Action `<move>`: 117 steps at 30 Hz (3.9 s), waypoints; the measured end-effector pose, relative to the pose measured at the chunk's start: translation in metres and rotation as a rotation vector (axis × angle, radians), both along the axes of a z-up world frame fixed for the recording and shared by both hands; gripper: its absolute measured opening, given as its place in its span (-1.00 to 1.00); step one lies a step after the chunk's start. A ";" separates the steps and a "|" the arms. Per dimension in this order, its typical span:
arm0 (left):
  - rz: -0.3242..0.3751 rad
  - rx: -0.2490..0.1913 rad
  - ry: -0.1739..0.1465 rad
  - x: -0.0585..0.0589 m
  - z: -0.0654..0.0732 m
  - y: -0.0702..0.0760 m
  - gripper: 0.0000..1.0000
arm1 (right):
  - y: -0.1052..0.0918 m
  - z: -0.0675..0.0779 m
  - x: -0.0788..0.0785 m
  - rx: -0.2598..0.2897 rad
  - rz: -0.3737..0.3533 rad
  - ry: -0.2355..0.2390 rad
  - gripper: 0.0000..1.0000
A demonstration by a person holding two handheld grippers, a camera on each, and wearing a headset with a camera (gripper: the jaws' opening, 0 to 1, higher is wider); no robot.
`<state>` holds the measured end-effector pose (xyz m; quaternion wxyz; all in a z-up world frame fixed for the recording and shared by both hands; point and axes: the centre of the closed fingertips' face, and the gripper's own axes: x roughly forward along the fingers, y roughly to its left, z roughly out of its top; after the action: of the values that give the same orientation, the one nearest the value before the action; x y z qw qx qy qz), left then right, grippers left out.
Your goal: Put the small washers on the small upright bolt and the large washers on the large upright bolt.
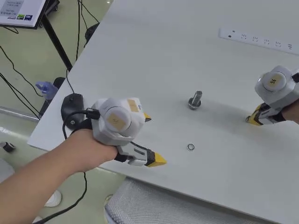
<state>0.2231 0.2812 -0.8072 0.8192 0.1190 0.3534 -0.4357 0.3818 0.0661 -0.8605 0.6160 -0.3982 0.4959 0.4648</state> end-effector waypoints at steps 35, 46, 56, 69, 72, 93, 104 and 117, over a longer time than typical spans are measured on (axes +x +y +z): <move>-0.017 -0.003 -0.006 -0.004 0.007 -0.008 0.35 | -0.001 0.021 0.005 0.020 0.023 -0.014 -0.47; -0.011 -0.007 -0.027 -0.003 0.016 -0.007 0.38 | 0.021 0.036 -0.001 0.041 0.086 -0.023 -0.37; 0.000 -0.021 -0.039 -0.004 0.019 -0.007 0.46 | 0.049 0.046 -0.017 0.072 0.137 -0.027 -0.33; -0.001 -0.023 -0.045 -0.005 0.018 -0.007 0.58 | 0.085 0.055 -0.050 0.112 0.223 -0.027 -0.29; 0.006 -0.020 -0.054 -0.005 0.019 -0.005 0.63 | 0.093 0.058 -0.059 0.131 0.233 -0.021 -0.29; 0.037 -0.018 -0.075 -0.007 0.020 0.005 0.69 | 0.128 0.041 -0.116 0.183 0.358 0.011 -0.23; 0.035 -0.021 -0.082 -0.005 0.021 0.005 0.74 | 0.123 0.010 -0.127 0.167 0.379 0.026 -0.25; 0.023 -0.020 -0.078 -0.006 0.018 0.002 0.89 | 0.137 -0.013 -0.136 0.133 0.430 0.028 -0.30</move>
<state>0.2166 0.2834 -0.7896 0.8385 0.1239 0.3181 -0.4247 0.2454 0.2027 -0.8735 0.5208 -0.4467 0.3764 0.6225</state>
